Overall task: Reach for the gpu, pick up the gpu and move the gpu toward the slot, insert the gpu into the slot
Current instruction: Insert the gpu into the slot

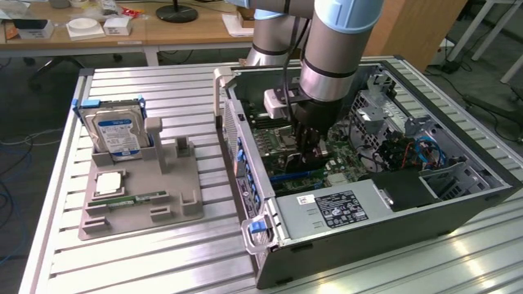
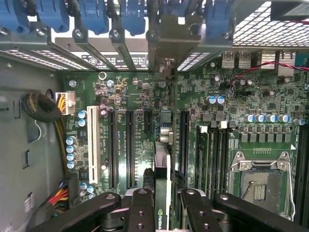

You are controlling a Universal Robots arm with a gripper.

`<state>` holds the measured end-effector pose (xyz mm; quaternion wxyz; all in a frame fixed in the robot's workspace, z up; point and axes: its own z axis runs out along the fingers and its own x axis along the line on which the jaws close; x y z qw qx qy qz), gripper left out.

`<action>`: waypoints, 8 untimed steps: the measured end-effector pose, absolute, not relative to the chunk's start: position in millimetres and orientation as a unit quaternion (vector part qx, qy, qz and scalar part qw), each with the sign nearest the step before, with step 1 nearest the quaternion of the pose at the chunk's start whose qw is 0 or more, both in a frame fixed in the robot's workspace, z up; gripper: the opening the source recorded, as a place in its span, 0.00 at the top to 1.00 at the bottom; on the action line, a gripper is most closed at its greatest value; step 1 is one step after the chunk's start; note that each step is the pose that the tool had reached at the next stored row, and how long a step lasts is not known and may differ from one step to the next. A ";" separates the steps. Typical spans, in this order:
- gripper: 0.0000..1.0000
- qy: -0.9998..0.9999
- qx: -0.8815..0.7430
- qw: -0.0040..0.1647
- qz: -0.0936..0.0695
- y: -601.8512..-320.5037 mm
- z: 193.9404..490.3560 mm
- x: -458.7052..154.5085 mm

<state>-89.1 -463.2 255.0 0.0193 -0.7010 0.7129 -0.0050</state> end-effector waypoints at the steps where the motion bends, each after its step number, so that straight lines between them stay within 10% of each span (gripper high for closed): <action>1: 0.74 0.713 -0.701 0.019 -0.005 -463.2 255.1 -89.1; 8: 0.74 0.713 -0.701 0.019 -0.005 -463.1 255.0 -89.1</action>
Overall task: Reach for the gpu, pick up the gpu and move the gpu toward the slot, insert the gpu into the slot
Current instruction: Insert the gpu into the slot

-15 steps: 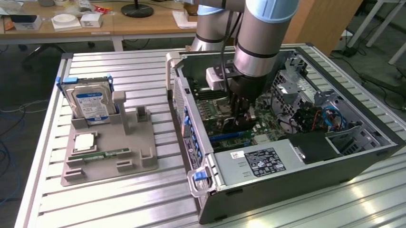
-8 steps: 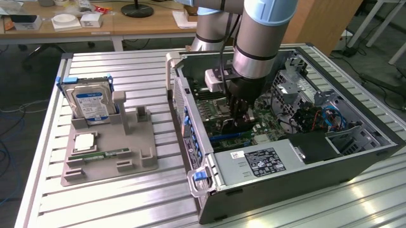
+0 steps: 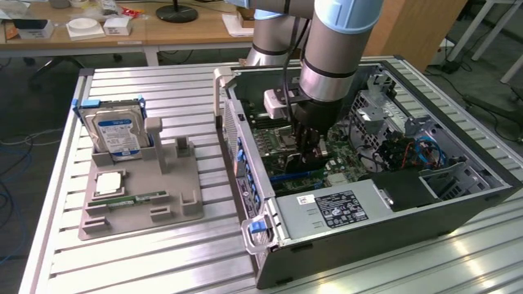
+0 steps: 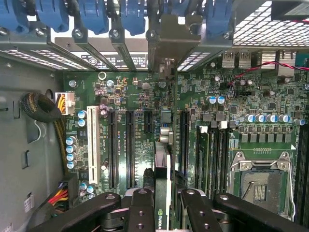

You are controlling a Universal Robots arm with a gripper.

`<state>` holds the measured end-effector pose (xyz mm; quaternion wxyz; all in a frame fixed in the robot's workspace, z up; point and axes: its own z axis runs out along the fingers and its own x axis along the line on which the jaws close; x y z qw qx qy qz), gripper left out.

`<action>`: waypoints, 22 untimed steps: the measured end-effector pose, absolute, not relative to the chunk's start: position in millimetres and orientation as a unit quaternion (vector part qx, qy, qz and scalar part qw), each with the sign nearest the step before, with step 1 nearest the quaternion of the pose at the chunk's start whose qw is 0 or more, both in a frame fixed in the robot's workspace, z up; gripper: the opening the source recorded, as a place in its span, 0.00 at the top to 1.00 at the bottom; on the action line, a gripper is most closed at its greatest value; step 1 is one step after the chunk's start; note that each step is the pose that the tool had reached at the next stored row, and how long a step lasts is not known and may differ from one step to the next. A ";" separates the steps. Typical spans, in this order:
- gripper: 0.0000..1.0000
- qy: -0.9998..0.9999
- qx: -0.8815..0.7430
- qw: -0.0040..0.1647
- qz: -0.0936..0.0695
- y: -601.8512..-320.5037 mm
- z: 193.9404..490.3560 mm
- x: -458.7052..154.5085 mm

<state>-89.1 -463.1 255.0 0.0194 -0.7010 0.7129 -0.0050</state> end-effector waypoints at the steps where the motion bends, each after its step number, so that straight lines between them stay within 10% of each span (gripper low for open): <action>1: 0.74 0.713 -0.701 0.019 -0.005 -463.2 255.0 -89.1; 22: 0.74 0.712 -0.702 0.020 -0.005 -461.4 248.5 -89.3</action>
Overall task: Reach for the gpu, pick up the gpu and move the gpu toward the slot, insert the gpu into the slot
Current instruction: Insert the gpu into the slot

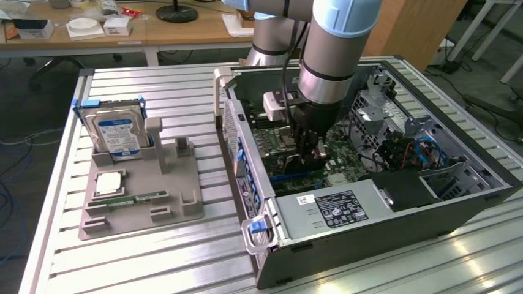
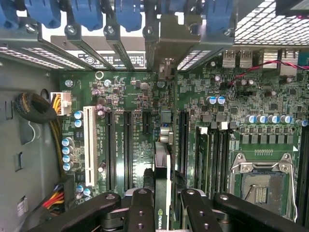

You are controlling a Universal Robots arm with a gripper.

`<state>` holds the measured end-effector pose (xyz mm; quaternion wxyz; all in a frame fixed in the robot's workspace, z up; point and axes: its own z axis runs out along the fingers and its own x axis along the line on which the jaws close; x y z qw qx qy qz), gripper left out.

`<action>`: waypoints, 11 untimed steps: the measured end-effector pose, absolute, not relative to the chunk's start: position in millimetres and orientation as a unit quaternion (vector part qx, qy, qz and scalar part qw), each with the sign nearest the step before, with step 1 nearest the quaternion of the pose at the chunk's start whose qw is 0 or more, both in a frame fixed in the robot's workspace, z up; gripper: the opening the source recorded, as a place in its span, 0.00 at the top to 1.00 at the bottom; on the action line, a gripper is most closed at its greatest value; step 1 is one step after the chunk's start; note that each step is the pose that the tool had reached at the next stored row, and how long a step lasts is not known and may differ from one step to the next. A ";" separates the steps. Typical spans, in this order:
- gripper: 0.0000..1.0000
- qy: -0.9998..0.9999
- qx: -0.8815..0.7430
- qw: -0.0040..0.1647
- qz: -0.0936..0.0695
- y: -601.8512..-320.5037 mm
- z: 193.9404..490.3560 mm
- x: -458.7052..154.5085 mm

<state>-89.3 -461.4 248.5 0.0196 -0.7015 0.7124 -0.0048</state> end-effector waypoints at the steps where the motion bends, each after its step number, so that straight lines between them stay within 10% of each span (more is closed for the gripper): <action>1: 0.74 0.712 -0.702 0.019 -0.005 -461.4 248.5 -89.4; 11: 0.74 0.712 -0.701 0.020 -0.005 -461.6 248.1 -89.6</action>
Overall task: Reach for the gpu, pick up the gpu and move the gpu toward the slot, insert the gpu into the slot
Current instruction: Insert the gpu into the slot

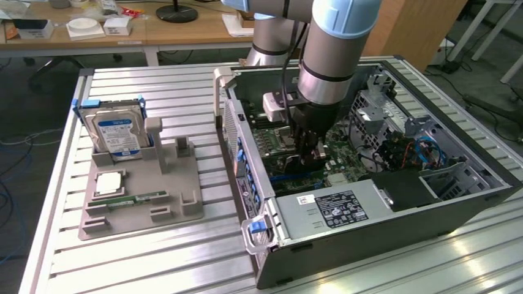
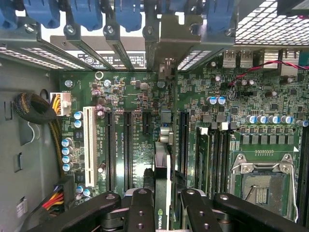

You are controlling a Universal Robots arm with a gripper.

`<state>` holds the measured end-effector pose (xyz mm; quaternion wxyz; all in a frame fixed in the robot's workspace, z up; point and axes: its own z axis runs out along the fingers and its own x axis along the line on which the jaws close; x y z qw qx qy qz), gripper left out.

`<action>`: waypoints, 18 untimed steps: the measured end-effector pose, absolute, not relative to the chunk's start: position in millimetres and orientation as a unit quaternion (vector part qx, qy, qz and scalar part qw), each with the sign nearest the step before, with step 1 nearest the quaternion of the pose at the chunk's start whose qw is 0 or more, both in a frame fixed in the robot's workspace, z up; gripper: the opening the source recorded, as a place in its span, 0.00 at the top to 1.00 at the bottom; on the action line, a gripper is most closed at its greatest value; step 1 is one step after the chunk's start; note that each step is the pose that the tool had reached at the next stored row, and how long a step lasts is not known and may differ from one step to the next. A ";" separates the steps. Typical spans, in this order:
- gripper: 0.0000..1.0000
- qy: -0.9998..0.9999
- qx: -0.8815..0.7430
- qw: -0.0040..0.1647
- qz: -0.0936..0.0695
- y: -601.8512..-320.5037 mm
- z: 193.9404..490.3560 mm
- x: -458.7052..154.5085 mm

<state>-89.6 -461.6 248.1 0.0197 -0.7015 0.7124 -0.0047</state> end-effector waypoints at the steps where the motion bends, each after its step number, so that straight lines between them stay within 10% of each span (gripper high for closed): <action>1: 0.74 0.712 -0.701 0.020 -0.005 -461.7 248.1 -89.6; 18: 0.74 0.712 -0.701 0.020 -0.005 -462.2 246.8 -91.4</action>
